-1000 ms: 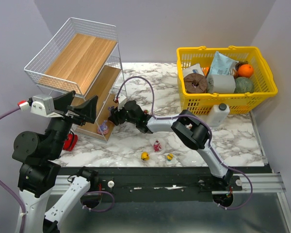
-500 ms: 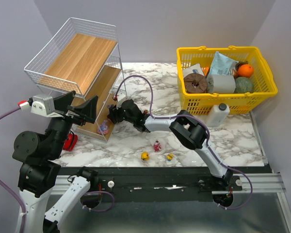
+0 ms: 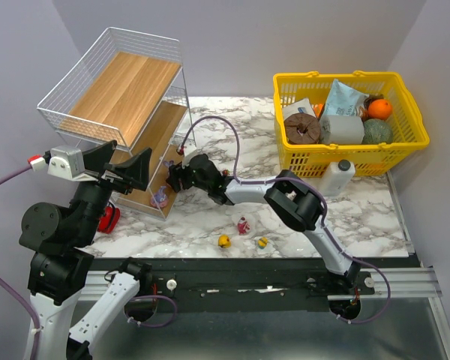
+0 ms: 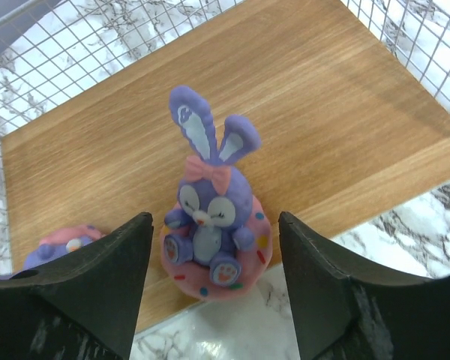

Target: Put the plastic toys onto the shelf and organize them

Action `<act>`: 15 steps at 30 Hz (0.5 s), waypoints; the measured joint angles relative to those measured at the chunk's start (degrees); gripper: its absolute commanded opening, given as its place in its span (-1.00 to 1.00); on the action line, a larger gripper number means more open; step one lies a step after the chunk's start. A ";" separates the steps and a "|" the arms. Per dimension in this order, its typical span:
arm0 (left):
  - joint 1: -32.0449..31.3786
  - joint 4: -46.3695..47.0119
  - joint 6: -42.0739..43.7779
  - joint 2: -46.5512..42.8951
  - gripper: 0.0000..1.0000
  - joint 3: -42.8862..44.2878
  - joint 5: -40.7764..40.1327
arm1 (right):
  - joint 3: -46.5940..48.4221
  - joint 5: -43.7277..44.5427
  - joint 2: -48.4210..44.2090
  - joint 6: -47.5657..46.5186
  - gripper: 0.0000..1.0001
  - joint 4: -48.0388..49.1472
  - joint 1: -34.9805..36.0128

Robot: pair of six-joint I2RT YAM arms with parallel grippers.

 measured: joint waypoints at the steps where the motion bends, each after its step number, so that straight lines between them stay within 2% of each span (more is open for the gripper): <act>1: 0.00 0.00 -0.02 -0.02 0.98 0.00 0.00 | -0.63 0.00 -0.61 0.33 0.42 0.00 0.00; 6: 0.00 -0.02 -0.02 -0.20 0.98 0.00 -0.02 | -1.31 0.00 -2.29 1.99 0.29 0.02 0.00; 15: 0.00 -0.02 -0.02 -0.76 0.98 0.00 0.00 | 0.79 0.02 -2.23 3.28 0.26 -1.73 0.00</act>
